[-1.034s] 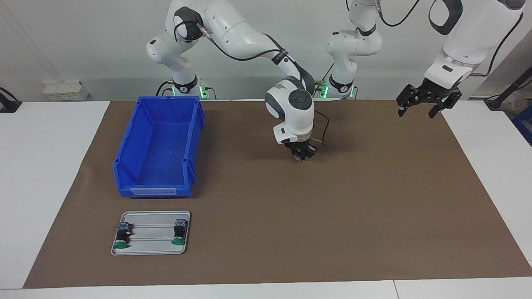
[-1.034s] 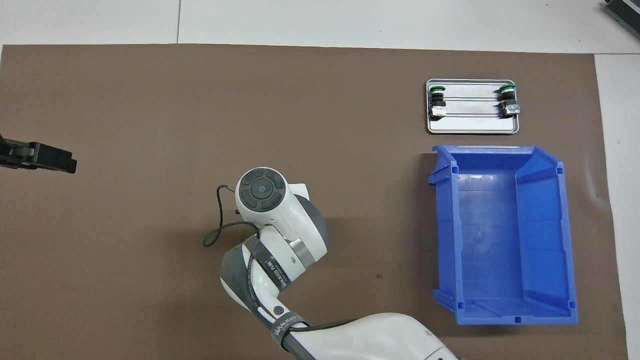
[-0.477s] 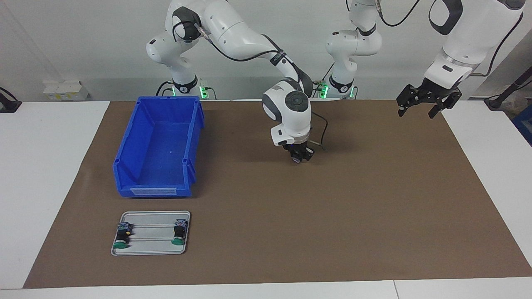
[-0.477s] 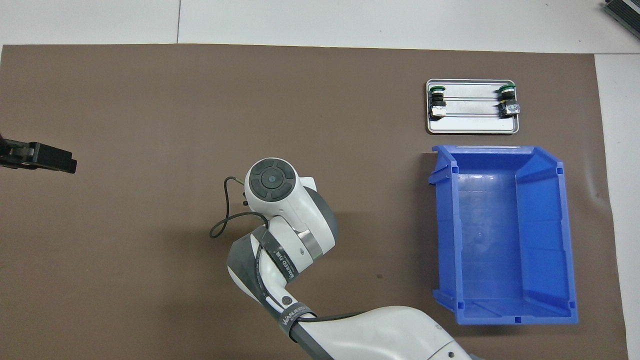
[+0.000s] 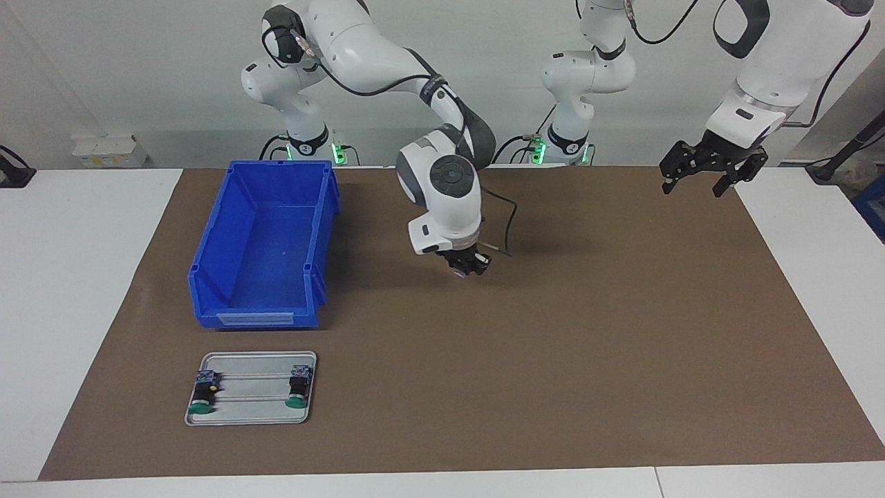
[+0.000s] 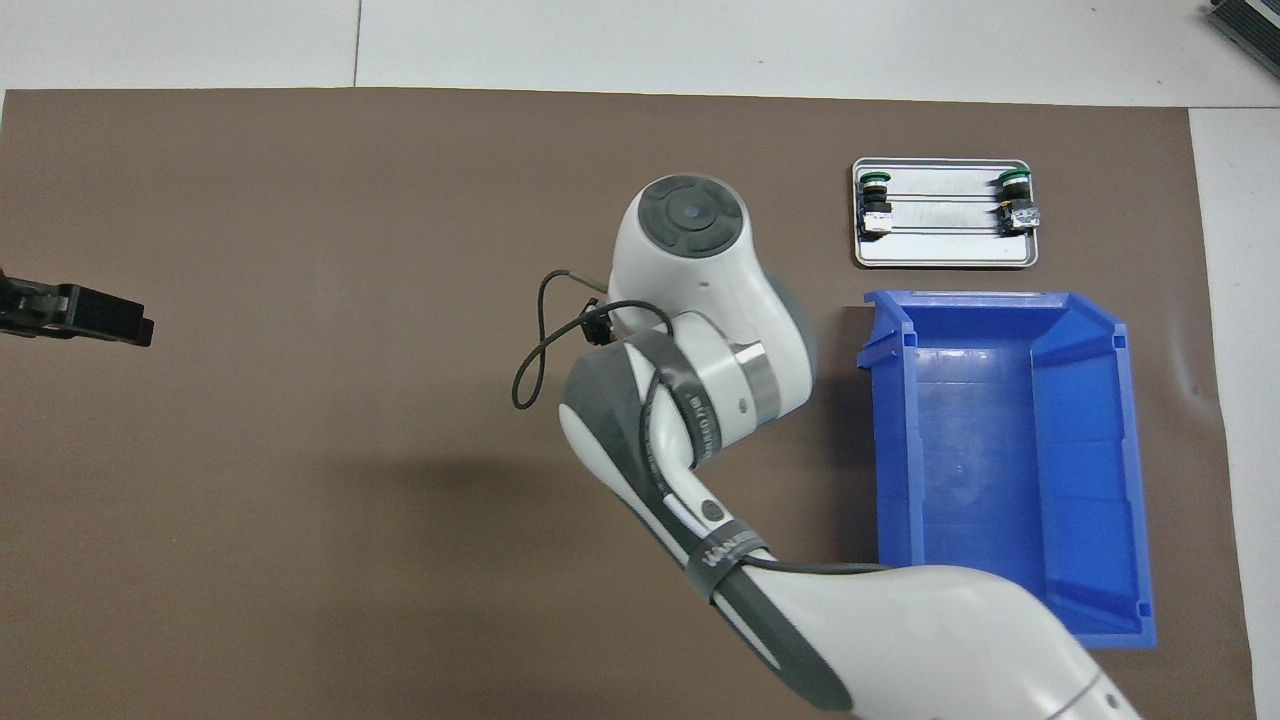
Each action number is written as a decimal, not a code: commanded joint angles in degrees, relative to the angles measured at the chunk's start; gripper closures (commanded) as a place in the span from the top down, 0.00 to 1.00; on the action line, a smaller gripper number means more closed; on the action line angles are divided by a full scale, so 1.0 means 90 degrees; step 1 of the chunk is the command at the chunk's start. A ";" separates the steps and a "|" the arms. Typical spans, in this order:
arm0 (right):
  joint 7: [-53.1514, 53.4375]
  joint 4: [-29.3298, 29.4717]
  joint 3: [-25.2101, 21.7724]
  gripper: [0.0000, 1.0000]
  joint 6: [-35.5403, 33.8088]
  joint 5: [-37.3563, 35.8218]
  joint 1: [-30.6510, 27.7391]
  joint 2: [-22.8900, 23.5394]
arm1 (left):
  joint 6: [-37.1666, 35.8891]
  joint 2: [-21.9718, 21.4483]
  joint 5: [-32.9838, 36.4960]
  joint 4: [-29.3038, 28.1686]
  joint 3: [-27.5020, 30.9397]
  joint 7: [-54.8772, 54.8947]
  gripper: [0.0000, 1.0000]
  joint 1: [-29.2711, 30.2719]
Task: Place and press button with both arms
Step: 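Carry the green cap over the blue bin and lower it, then open the right gripper to drop the cap into the bin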
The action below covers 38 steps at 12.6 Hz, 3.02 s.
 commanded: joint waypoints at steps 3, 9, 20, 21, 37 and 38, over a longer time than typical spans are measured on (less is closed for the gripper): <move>-0.2178 -0.0448 0.0097 0.00 -0.1027 -0.0611 -0.1242 -0.1244 | 0.0107 -0.0198 0.0122 -0.0233 -0.0047 0.0046 1.00 0.0062; -0.4066 -0.2203 0.0097 0.00 -0.0728 -0.1459 -0.2387 -0.2533 | 0.0107 -0.0198 0.0122 -0.0233 -0.0047 0.0046 1.00 0.0062; -0.5171 -0.5087 0.0097 0.00 0.2417 -0.1530 -0.3295 -0.3278 | 0.0107 -0.0198 0.0122 -0.0233 -0.0047 0.0046 1.00 0.0062; -0.5171 -0.5155 0.0097 0.00 0.2534 -0.1530 -0.3296 -0.3248 | 0.0098 -0.0198 0.0122 -0.0233 -0.0047 0.0046 1.00 0.0062; -0.5142 -0.5586 0.0107 0.84 0.3600 -0.1530 -0.3277 -0.2887 | 0.0098 -0.0198 0.0122 -0.0233 -0.0047 0.0046 1.00 0.0062; -0.5132 -0.5576 0.0107 0.87 0.3610 -0.1530 -0.3267 -0.2877 | 0.0107 -0.0198 0.0122 -0.0233 -0.0047 0.0046 1.00 0.0062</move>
